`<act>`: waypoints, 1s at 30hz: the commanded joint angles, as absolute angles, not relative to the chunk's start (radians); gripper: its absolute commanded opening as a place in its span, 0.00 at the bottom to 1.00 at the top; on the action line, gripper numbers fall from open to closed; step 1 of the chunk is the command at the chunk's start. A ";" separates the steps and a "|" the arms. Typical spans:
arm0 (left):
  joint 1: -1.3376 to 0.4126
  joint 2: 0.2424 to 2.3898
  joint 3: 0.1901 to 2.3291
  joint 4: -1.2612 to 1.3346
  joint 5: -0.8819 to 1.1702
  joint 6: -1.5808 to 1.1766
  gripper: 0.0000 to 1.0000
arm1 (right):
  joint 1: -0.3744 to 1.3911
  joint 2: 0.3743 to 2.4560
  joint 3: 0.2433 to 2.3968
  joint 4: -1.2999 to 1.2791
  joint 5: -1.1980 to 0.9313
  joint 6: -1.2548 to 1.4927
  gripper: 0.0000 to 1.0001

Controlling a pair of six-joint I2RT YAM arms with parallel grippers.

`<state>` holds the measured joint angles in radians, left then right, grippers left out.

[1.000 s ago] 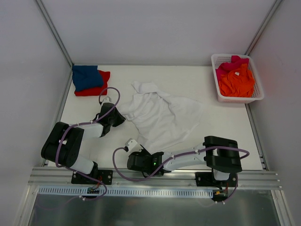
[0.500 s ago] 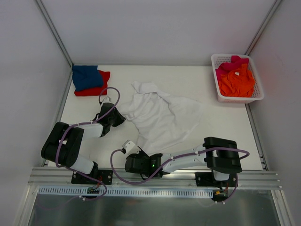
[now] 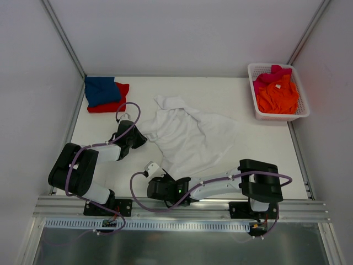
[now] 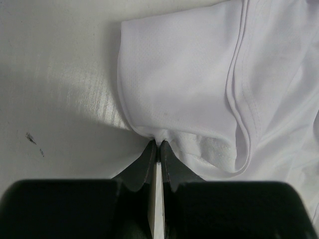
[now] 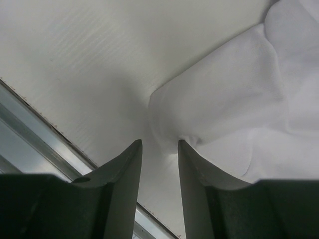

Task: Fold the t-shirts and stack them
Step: Flatten the tshirt out

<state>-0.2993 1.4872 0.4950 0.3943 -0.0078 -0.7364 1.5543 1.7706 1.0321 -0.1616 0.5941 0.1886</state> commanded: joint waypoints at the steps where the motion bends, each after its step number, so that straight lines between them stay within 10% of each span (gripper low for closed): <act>1: -0.290 1.505 0.483 0.321 -0.006 -0.696 0.00 | 1.542 1.763 1.028 -0.144 0.598 0.170 0.38; 17: -0.287 1.502 0.488 0.318 -0.005 -0.692 0.00 | 1.519 1.778 0.930 -0.046 0.537 0.244 0.36; 25: -0.287 1.505 0.491 0.314 -0.005 -0.692 0.00 | 1.519 1.750 0.896 -0.034 0.529 0.281 0.00; 30: -0.287 1.496 0.492 0.305 -0.008 -0.689 0.00 | 1.519 1.707 0.884 -0.043 0.557 0.278 0.00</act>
